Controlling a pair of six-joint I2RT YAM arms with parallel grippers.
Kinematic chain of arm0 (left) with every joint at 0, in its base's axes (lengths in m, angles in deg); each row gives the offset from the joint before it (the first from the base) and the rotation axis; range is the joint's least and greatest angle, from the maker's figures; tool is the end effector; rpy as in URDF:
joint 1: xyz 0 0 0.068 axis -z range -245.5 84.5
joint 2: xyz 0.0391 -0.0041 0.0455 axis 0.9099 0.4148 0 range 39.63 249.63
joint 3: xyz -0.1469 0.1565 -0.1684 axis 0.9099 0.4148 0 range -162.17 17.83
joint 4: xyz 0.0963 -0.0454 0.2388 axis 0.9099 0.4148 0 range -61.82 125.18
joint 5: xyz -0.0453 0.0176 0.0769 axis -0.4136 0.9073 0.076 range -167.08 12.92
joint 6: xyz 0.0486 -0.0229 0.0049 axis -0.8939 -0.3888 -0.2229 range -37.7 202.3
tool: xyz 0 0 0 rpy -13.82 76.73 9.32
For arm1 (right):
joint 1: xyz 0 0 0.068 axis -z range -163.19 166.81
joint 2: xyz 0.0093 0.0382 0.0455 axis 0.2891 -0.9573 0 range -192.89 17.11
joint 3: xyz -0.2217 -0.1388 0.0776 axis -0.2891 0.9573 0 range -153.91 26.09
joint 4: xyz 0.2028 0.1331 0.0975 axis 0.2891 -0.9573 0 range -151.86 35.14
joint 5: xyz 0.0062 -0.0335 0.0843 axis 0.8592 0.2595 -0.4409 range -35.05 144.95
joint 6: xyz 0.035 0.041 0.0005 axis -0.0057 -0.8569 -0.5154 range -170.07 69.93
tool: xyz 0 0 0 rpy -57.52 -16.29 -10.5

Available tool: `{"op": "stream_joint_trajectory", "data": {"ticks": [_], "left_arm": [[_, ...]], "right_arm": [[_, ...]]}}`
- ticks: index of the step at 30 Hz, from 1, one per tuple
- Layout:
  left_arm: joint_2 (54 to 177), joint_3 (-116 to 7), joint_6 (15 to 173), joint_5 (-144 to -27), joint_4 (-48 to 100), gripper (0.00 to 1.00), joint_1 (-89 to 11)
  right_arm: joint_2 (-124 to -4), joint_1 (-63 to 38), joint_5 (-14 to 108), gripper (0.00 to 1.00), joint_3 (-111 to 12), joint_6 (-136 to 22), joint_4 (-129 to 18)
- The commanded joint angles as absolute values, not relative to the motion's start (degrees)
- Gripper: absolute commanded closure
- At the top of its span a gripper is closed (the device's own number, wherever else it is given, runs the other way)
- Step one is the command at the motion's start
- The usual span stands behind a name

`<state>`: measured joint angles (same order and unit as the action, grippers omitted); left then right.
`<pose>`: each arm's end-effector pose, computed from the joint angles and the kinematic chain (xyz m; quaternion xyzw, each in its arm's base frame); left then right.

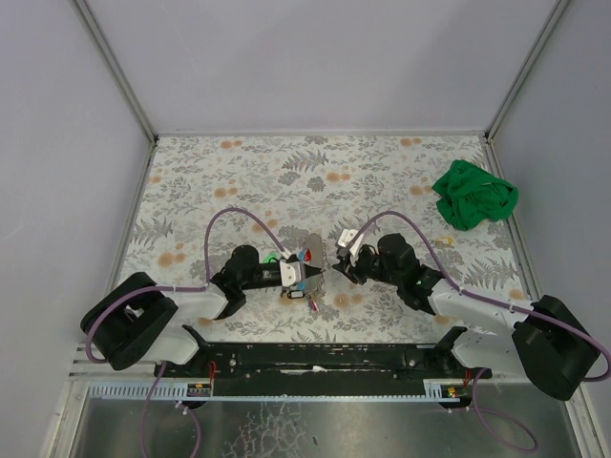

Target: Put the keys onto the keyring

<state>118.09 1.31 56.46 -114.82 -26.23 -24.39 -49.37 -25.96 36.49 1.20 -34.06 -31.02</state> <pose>0.1639 -0.1720 0.1708 0.5703 0.4760 -0.3239 0.5859 0.1687 0.1714 0.2050 -0.4736 0.6483 0.2607 0.5362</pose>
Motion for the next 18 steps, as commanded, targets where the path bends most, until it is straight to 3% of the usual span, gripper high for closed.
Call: {"op": "stream_joint_trajectory", "data": {"ticks": [1,5,10,18], "left_arm": [[117.2,1.8,56.0,-116.5,-31.8,1.00,-24.5],[117.1,1.9,56.5,-115.4,-31.7,1.00,-24.6],[117.1,2.1,57.0,-114.2,-31.7,1.00,-24.6],[118.3,2.0,58.6,-113.0,-32.9,1.00,-24.6]], "right_arm": [[-49.0,-26.2,50.7,0.65,-2.4,-40.7,-32.9],[-49.2,-25.9,57.9,0.64,-5.4,-44.8,-38.7],[-49.0,-23.3,66.2,0.55,-8.1,-49.9,-44.1],[-51.1,-9.2,71.6,0.44,-10.3,-59.6,-51.7]]}}
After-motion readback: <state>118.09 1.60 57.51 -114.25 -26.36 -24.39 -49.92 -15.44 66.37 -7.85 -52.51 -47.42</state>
